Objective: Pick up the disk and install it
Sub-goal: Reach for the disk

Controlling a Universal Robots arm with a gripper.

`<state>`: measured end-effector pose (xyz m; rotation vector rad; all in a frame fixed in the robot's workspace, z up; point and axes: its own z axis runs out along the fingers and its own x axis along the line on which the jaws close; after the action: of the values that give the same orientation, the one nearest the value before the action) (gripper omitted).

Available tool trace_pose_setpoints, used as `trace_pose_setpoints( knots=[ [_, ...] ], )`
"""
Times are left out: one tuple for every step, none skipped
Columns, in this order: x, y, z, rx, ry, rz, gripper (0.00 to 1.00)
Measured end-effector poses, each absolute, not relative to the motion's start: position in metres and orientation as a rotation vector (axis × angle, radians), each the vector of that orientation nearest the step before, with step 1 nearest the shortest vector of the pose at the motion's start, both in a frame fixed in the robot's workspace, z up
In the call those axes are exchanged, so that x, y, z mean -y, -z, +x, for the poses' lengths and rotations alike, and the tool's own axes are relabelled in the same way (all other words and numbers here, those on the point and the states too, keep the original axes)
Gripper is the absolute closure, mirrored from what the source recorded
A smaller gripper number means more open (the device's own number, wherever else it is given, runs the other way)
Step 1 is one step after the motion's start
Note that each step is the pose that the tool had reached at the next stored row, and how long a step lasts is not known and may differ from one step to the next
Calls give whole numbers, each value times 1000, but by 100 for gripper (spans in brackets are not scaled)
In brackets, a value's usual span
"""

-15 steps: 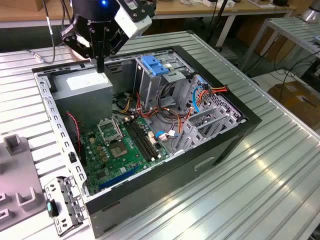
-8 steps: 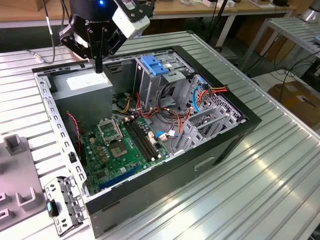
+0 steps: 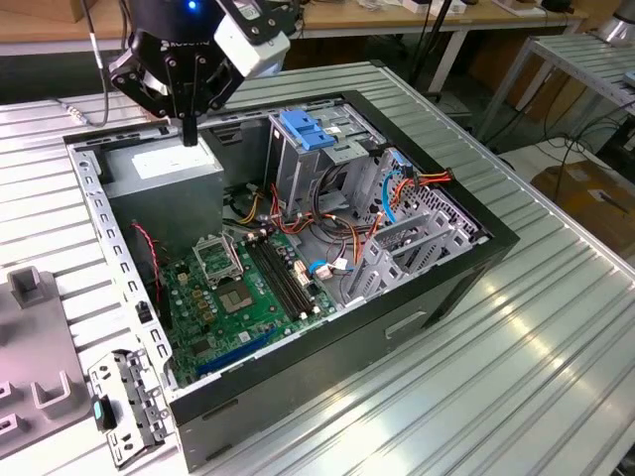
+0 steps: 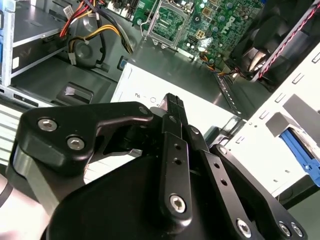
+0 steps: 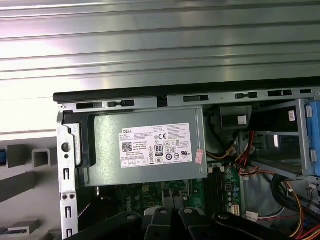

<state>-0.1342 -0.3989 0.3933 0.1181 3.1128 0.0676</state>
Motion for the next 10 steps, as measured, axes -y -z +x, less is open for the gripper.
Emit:
trace_pose_setpoints(
  knots=[
    [399,-393,-136,-3113,-68,118,89],
    [399,-393,-137,-3113,-68,118,89],
    [399,-393,-138,-3113,-68,118,89],
    [399,-393,-139,-3113,-68,118,89],
    [399,-393,-140,-3113,-68,118,89],
    [399,-393,-141,-3113,-68,118,89],
    [399,-393,-142,-3113,-68,118,89],
    [399,-393,-143,-3113,-67,118,89],
    [399,-393,-144,-3113,-68,118,89],
    [399,-393,-145,-3113,-68,118,89]
  ],
)
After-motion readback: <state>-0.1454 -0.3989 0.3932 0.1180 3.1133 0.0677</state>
